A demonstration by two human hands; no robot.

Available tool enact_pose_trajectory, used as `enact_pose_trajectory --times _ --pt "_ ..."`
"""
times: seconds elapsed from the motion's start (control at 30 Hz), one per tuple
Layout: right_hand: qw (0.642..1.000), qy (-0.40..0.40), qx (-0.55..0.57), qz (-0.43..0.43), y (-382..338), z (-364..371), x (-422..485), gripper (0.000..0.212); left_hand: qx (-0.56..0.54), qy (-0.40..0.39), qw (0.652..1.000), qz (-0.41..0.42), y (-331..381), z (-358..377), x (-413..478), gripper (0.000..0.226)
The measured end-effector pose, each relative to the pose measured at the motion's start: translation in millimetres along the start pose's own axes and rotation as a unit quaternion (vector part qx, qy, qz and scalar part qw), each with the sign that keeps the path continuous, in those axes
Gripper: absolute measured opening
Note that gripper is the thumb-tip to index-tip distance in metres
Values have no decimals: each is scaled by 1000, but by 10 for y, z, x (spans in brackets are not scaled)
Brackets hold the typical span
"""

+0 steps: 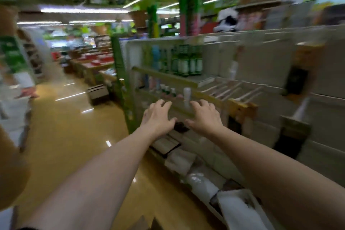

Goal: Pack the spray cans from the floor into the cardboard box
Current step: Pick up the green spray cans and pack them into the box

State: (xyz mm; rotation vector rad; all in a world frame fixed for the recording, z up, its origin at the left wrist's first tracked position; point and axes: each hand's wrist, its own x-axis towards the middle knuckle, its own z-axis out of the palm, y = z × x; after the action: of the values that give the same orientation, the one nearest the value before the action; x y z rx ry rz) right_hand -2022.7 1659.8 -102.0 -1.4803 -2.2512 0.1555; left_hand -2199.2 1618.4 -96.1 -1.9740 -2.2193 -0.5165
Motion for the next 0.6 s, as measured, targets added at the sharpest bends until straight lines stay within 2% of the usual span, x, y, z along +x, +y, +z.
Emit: enact_pose_trajectory --times 0.17,0.37,0.6 --pt "990 20 -37 137 969 -453 -799 61 -41 -56 991 117 1123 301 -63 69" --pt "954 32 -60 291 1950 -980 -1853 54 -76 -93 963 241 2604 636 -505 71" --pt "920 9 -71 386 2803 -1220 -2821 68 -109 -122 933 320 3905 942 -1058 69"
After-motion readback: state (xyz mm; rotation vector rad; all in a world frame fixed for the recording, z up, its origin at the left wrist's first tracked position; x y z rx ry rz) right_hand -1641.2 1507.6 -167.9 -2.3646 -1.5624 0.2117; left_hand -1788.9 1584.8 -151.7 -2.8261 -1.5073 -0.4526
